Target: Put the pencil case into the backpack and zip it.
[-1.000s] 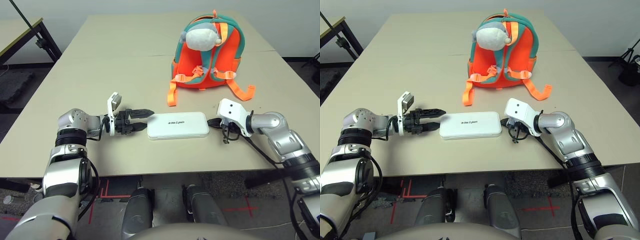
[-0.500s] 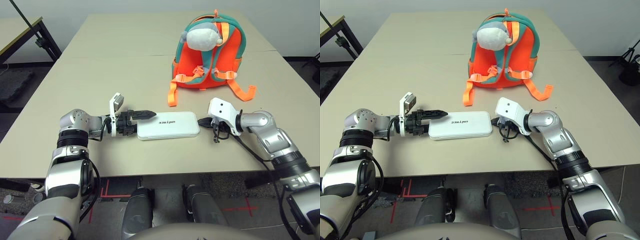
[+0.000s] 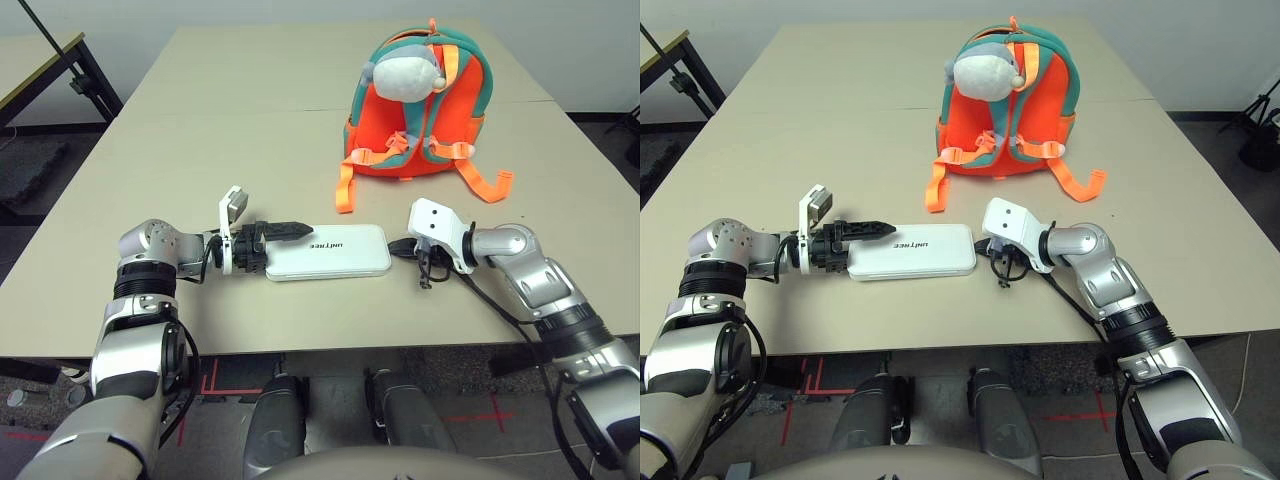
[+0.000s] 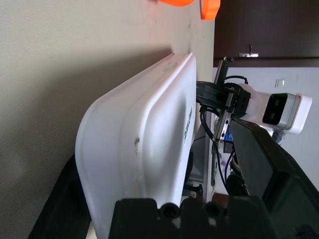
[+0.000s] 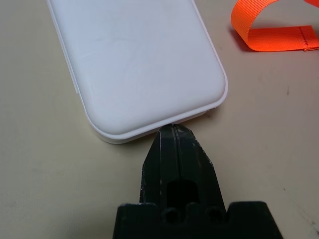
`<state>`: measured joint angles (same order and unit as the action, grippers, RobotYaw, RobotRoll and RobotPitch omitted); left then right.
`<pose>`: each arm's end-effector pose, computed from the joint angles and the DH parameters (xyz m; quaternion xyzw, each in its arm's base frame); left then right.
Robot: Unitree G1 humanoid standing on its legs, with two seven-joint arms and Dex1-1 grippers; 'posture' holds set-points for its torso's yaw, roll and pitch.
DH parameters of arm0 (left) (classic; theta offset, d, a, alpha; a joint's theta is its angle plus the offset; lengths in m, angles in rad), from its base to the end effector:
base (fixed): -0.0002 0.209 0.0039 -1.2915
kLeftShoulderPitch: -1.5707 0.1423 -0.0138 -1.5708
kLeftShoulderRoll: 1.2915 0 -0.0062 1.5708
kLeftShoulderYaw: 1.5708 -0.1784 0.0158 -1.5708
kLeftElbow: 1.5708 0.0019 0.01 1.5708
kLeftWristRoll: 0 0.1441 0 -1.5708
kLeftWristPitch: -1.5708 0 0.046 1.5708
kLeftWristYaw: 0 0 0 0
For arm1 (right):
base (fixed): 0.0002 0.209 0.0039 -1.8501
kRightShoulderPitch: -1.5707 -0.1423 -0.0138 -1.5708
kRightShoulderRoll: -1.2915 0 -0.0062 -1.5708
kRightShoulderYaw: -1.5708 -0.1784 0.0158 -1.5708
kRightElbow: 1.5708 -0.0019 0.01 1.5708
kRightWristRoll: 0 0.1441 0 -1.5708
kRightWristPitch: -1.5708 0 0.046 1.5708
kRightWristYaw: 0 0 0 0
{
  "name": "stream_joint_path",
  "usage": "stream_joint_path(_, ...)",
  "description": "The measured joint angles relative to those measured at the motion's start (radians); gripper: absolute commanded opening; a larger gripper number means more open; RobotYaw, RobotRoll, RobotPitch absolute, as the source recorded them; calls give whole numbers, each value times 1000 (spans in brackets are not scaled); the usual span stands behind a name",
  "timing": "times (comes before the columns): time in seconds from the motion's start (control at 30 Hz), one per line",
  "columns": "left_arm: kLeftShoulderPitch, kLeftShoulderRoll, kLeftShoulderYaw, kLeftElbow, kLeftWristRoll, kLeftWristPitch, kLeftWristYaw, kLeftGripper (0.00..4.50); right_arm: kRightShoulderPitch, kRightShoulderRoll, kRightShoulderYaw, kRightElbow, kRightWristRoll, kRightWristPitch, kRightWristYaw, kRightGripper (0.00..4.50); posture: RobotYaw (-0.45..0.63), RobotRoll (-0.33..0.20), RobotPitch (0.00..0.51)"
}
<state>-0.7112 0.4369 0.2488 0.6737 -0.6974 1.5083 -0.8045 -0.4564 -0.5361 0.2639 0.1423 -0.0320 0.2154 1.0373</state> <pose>0.2897 0.2339 0.1001 -0.4540 0.4500 -0.3638 0.6775 0.2847 -0.1873 0.1252 -0.2881 0.1370 0.5292 0.7863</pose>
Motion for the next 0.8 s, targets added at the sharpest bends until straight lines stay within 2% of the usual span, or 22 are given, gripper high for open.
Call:
stream_joint_path(0.07,4,0,2,-4,-1,0,0,4500,0,1,0,0,0,0,0,24,-185,0,112)
stream_joint_path(0.13,8,0,4,-11,-1,0,0,4122,-1,2,0,0,-1,1,0,0,-184,0,113)
stream_joint_path(0.23,20,-1,-1,-12,1,6,7,3172,-5,2,0,0,-2,1,-2,0,-184,0,114)
stream_joint_path(0.33,21,-2,0,-12,-1,10,5,2009,-7,0,-1,0,-6,1,-5,0,-185,0,116)
stream_joint_path(0.43,21,-3,12,-27,-15,9,-15,1244,-7,-3,-1,1,-10,0,-6,0,-184,0,119)
stream_joint_path(0.8,20,-3,29,-27,-13,-20,-14,1220,-7,2,-1,6,-11,-5,-13,0,-182,0,120)
